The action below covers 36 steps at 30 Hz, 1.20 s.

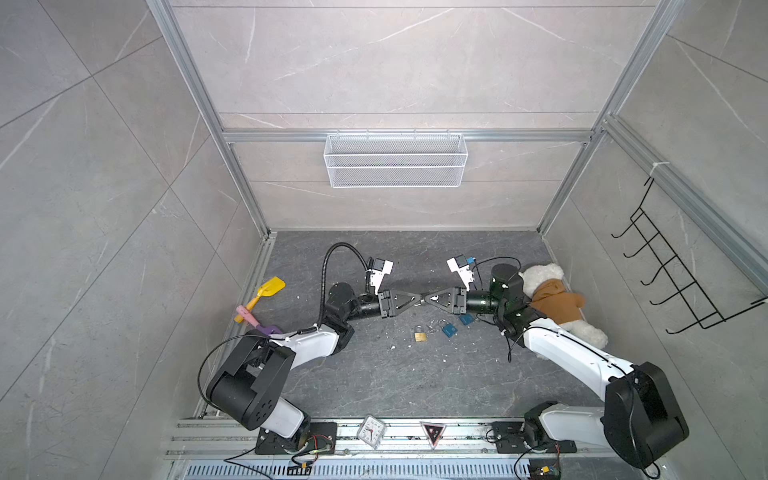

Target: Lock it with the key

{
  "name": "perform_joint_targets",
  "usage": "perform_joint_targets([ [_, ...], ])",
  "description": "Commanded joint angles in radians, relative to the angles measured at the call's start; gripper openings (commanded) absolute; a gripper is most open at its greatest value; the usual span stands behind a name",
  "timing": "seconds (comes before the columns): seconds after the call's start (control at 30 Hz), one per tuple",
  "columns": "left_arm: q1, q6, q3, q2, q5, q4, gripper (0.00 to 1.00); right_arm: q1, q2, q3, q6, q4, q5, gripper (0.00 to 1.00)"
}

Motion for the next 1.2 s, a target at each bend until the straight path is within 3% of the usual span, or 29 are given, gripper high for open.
perform_joint_targets([
  [0.0,-0.017,-0.011,0.031,0.009,0.001,0.095,0.39,0.005,-0.005,-0.017,0.057,0.112,-0.001,0.0],
  [0.4,-0.028,-0.02,0.044,0.027,0.001,0.1,0.3,0.005,0.012,-0.028,0.091,0.159,-0.012,0.0],
  [0.97,-0.026,0.007,0.032,-0.004,-0.029,0.059,0.3,0.007,-0.02,-0.049,0.072,0.118,-0.024,0.0],
  [1.17,-0.027,-0.011,0.04,0.01,-0.028,0.082,0.19,0.009,-0.026,-0.056,0.068,0.113,-0.015,0.0],
])
